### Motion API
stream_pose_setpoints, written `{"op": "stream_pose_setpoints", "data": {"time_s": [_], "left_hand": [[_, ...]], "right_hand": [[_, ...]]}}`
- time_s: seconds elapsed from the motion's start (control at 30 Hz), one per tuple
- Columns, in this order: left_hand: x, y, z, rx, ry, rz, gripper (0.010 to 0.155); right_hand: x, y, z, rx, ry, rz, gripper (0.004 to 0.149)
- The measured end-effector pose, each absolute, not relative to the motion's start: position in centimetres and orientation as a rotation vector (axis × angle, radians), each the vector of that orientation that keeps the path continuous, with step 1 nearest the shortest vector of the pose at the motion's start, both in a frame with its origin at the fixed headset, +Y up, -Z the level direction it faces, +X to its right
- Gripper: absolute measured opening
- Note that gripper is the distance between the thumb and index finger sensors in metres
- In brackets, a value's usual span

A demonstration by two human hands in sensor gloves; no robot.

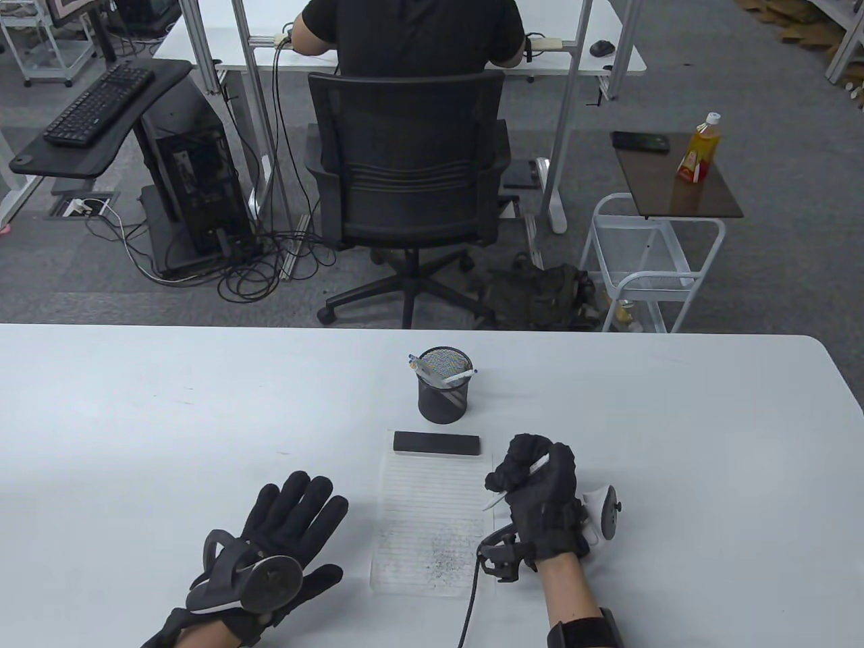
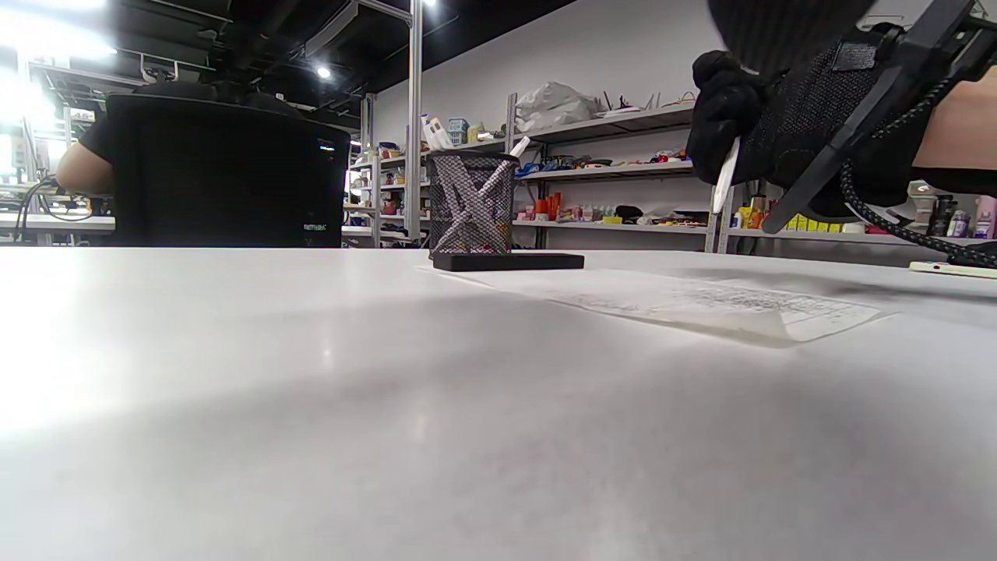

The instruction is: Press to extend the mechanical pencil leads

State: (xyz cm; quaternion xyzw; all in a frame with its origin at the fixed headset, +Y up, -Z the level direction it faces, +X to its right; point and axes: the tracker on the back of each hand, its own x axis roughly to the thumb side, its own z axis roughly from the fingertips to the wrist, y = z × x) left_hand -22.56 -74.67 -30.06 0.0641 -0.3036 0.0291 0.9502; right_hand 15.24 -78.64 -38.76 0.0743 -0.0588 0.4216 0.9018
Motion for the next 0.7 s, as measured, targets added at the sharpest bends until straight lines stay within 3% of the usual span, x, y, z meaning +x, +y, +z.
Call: {"op": "stream_pose_setpoints", "data": {"time_s": [0.17,0.3,0.5,0.7], "left_hand": [[-22.5,-74.6,-30.0,0.134,-0.622,0.057,0.088],[-22.5,-74.7,-30.0,0.132,-0.621,0.06,0.088],[-22.5,-74.7,-30.0,0.125,-0.619,0.064,0.088],[-22.4,-74.7,-30.0,0.122,-0.62,0.064,0.088]], "right_hand": [[15.2,-78.9,-38.8,0.161,-0.116,0.879,0.058],[14.8,-79.0,-38.9,0.189,-0.103,0.861,0.065],[14.6,-79.2,-39.0,0.188,-0.113,0.891,0.057],[14.3,-79.3,-39.0,0.212,-0.104,0.891,0.064]]}}
